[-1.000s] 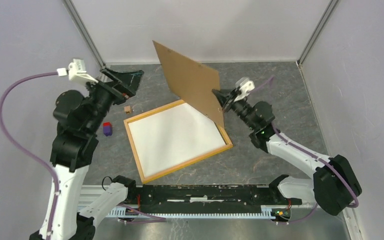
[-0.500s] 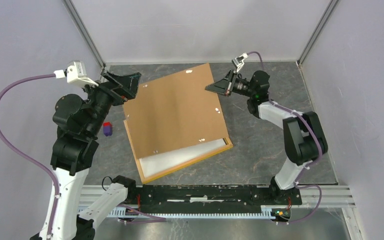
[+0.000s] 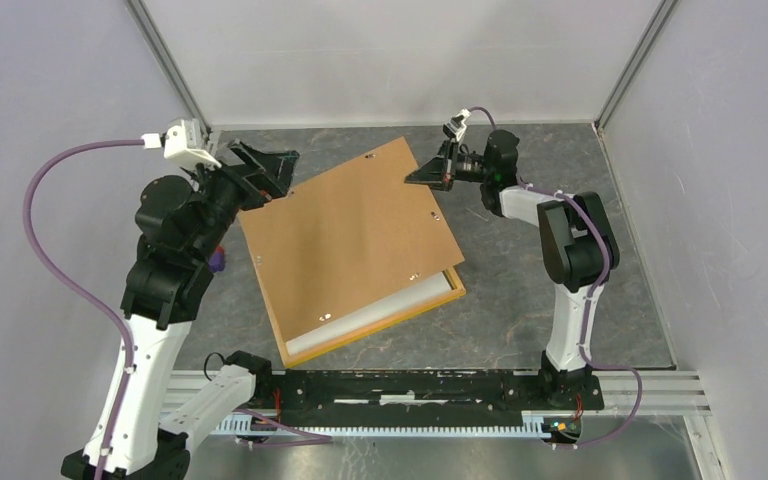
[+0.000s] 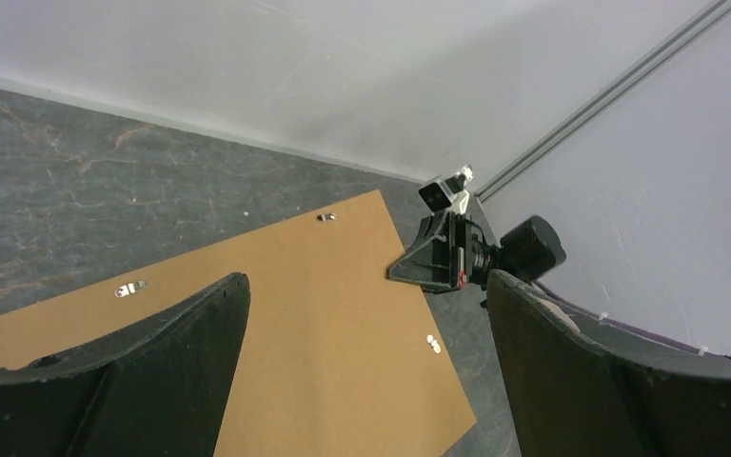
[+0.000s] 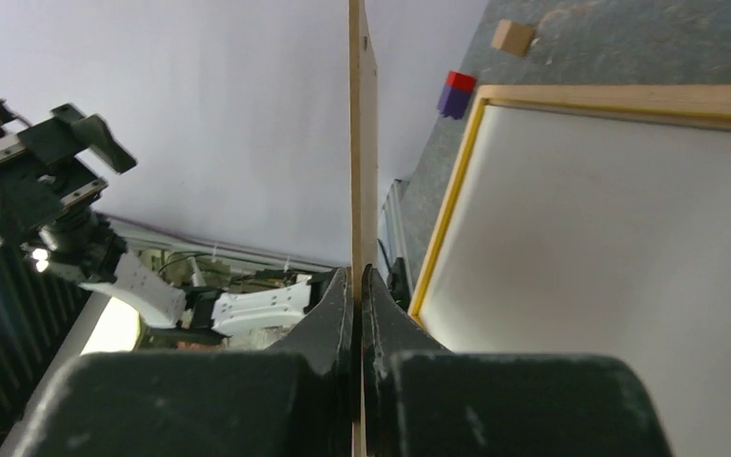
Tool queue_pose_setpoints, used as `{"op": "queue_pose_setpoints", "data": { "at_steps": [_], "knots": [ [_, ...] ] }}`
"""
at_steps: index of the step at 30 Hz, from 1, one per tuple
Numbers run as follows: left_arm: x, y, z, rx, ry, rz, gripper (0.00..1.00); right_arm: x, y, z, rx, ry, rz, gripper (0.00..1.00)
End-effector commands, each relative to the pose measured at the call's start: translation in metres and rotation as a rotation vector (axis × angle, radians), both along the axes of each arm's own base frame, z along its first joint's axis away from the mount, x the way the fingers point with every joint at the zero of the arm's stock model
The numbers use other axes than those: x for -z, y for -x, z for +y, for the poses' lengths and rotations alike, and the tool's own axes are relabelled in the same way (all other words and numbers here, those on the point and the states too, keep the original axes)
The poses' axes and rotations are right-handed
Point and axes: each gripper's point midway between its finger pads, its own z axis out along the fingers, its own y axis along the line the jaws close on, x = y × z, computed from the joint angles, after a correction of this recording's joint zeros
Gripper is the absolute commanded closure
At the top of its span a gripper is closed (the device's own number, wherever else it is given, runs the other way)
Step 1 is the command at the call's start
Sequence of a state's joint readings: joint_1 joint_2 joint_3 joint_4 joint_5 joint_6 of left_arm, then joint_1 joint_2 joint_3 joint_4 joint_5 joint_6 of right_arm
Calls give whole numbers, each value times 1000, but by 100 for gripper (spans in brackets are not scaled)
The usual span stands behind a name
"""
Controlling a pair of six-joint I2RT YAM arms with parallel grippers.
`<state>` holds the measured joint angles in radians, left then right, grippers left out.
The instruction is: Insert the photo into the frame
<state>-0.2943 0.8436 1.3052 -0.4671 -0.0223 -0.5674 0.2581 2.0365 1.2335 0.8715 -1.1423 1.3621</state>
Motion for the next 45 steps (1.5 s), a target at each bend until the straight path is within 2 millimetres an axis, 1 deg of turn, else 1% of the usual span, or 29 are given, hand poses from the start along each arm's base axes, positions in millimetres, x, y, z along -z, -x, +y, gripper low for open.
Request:
{"op": "queue_pose_setpoints", "data": {
  "at_steps": [1,4,7,13,15,24,31,37,40,45],
  "knots": [
    [4,-7,-10,45,-11,-14,0,17,-25,5,26,125,-11,100],
    [8,-10,-15,63,-10,1,0,31,-33,10,17,145,23,100],
    [10,-10,-15,65,-13,4,0,44,-36,13,12,157,55,100],
    [15,-11,-17,70,-11,17,0,62,-31,21,-20,165,107,100],
    [18,-11,-18,74,-11,24,0,67,-29,21,-24,174,112,100],
    [25,-12,-18,74,-17,38,0,96,-10,15,-56,225,165,100],
    [27,-12,-19,79,-24,38,0,110,1,9,-80,248,178,100],
    [29,-11,-19,78,-32,38,0,114,-3,2,-71,253,181,100],
    [30,-12,-19,76,-34,42,0,121,-3,1,-57,281,186,100],
    [33,-13,-20,77,-31,48,0,127,-1,4,-41,318,187,100]
  ]
}}
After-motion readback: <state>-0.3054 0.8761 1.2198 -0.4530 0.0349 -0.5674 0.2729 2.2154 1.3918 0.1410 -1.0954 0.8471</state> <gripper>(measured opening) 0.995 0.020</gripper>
